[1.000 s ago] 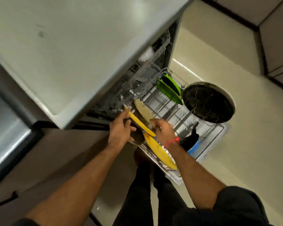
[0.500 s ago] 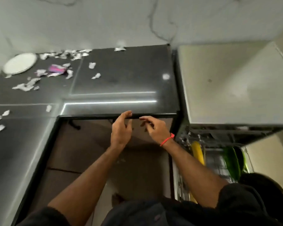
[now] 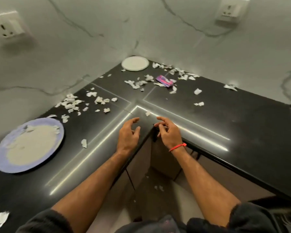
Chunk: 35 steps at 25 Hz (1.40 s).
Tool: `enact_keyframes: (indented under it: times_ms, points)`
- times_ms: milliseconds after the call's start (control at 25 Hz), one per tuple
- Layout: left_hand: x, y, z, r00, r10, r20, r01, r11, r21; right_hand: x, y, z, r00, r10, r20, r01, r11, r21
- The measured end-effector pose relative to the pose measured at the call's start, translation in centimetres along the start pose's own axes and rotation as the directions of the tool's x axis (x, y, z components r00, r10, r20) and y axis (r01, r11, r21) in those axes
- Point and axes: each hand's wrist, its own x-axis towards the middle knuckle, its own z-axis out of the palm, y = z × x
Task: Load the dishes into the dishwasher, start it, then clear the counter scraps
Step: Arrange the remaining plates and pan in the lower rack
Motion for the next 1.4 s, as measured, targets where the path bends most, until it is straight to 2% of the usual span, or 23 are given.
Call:
enact_keyframes:
  times_ms: [280, 480, 680, 880, 1040, 1160, 1240, 1400]
  points:
    - [1.5, -5.3, -8.6, 0.960, -0.156, -0.234, 0.151, 0.988, -0.039, 4.1, -3.9, 10.7, 0.981, -0.002, 0.191, -0.009, 0.998, 0.056]
    - [-1.7, -8.8, -12.0, 0.873, -0.322, -0.366, 0.322, 0.945, -0.063, 3.7, -4.4, 17.1, 0.910, 0.010, 0.414, -0.041, 0.997, 0.065]
    - [-0.9, -9.0, -13.5, 0.809, -0.364, -0.460, 0.387, 0.921, -0.048, 6.3, -5.3, 19.5, 0.866, 0.048, 0.497, -0.124, 0.985, 0.121]
    - [-0.8, -8.6, -14.4, 0.702, -0.442, -0.558, 0.456, 0.881, -0.124, 7.6, -5.3, 22.2, 0.665, 0.134, 0.735, -0.297, 0.950, 0.096]
    - [-4.7, -9.7, -16.4, 0.572, -0.506, -0.645, 0.513, 0.835, -0.201, 5.2, -6.3, 26.4, 0.510, 0.251, 0.823, -0.529, 0.846, 0.070]
    - [-7.8, -11.6, -19.1, 0.478, -0.552, -0.683, 0.528, 0.802, -0.279, 2.4, -7.4, 30.2, 0.413, 0.322, 0.852, -0.638, 0.770, 0.018]
    - [-9.4, -12.8, -20.7, 0.457, -0.558, -0.693, 0.521, 0.799, -0.300, 0.8, -8.0, 32.5, 0.376, 0.371, 0.849, -0.667, 0.745, -0.030]
    - [-10.7, -14.8, -23.3, 0.489, -0.547, -0.680, 0.512, 0.811, -0.284, -0.8, -8.7, 37.4, 0.419, 0.455, 0.786, -0.693, 0.719, -0.047]
